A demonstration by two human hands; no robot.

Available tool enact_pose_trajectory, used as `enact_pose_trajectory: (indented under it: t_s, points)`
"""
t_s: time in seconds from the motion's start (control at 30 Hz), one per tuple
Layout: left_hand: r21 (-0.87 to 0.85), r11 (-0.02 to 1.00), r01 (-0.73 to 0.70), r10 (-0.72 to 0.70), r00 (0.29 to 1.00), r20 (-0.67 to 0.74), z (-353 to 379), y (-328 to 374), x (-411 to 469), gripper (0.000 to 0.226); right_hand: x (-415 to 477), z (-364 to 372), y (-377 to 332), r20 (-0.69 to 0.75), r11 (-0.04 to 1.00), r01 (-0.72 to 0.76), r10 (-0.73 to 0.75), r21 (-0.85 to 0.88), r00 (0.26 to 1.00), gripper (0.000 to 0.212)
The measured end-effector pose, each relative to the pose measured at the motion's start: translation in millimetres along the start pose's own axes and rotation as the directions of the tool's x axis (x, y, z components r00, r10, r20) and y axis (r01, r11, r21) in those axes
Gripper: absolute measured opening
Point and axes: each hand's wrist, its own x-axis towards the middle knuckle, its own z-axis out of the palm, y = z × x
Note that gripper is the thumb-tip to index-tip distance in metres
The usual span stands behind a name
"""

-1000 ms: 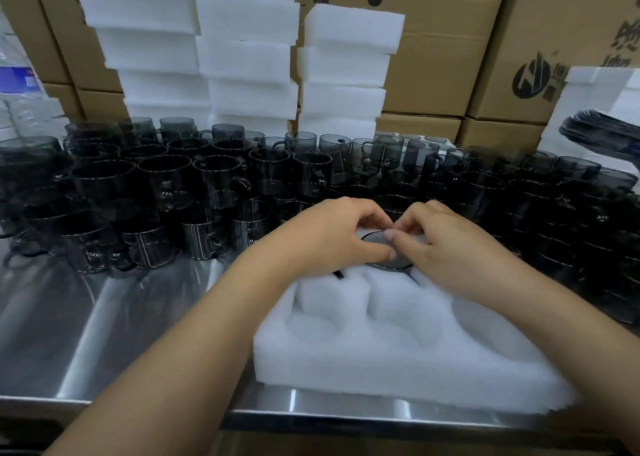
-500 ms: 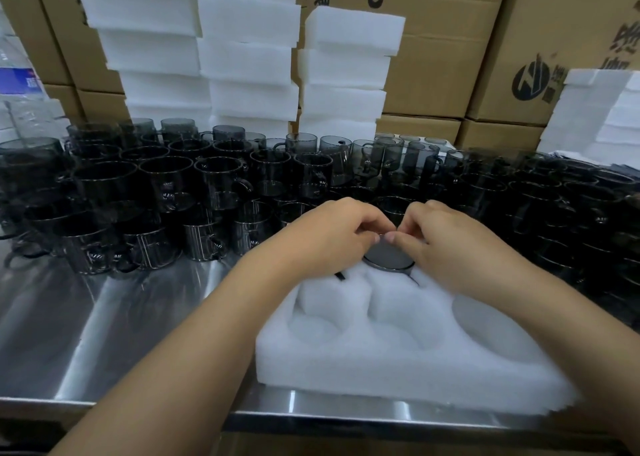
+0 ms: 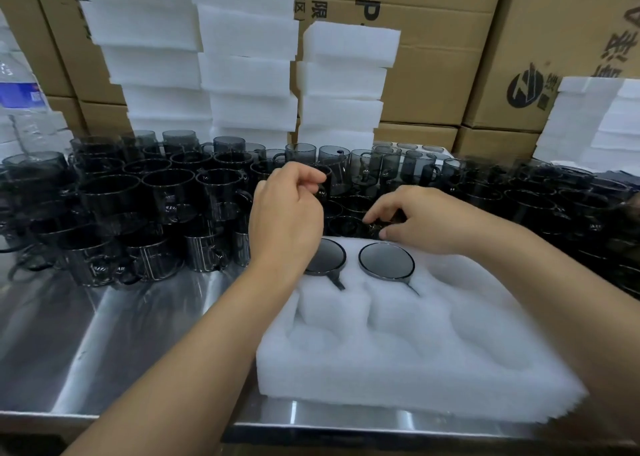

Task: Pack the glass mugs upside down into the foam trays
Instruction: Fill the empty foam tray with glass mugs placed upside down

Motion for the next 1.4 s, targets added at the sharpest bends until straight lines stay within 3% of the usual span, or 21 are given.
enact_pose_trajectory:
  t_s: [0.13, 0.43, 0.6, 0.73, 0.87, 0.93, 1.03, 1.17, 1.3, 1.4]
  points:
    - [0.03, 1.0, -0.004, 0.004, 1.0, 0.028, 0.0, 0.2, -0.3, 0.048, 8.5, -3.5, 0.2, 0.038, 0.996, 0.022, -0.019, -0.085, 0.999, 0.023]
    - [0.023, 1.0, -0.01, 0.01, 1.0, 0.02, -0.3, -1.1, -0.3, 0.048, 15.9, 6.2, 3.6, 0.053, 0.981, 0.179, -0.175, -0.069, 0.983, 0.014]
    - [0.018, 1.0, -0.009, 0.008, 1.0, 0.029, 0.4, -2.0, 0.4, 0.048, 12.5, 2.4, 6.2, -0.019, 0.971, 0.227, -0.229, -0.081, 0.973, 0.022]
    - [-0.002, 1.0, -0.017, 0.017, 0.999, 0.04, -0.1, -1.8, 1.2, 0.048, 6.7, -10.3, 10.8, -0.096, 0.98, 0.198, -0.197, 0.001, 0.976, 0.031]
    - [-0.024, 0.999, -0.026, 0.028, 0.996, 0.08, 1.4, -2.3, 0.7, 0.046, 1.5, -14.0, 17.0, -0.045, 0.985, 0.16, -0.157, 0.066, 0.987, 0.012]
    - [-0.032, 0.999, -0.024, 0.027, 0.996, 0.086, 1.9, -2.7, 1.0, 0.045, -0.8, -16.5, 17.3, -0.062, 0.984, 0.152, -0.147, 0.089, 0.987, 0.012]
    - [-0.077, 0.997, -0.018, 0.026, 0.995, 0.097, 1.9, -2.4, 1.5, 0.039, -5.2, -21.1, 16.7, -0.175, 0.982, 0.161, -0.142, 0.103, 0.974, 0.015]
    - [-0.224, 0.975, -0.007, 0.044, 0.986, 0.161, 5.0, -3.8, 1.4, 0.01, -11.6, -20.6, 10.0, -0.416, 0.955, 0.23, -0.136, 0.185, 0.899, 0.011]
    - [-0.316, 0.949, 0.025, 0.062, 0.962, 0.265, 7.8, -6.0, 2.5, 0.048, -18.6, -4.3, -1.5, -0.543, 0.918, 0.339, -0.181, 0.205, 0.82, 0.012]
    - [-0.318, 0.948, 0.018, 0.085, 0.947, 0.308, 8.5, -8.4, 2.4, 0.052, -20.8, 13.0, -3.3, -0.607, 0.916, 0.379, -0.226, 0.135, 0.762, 0.014]
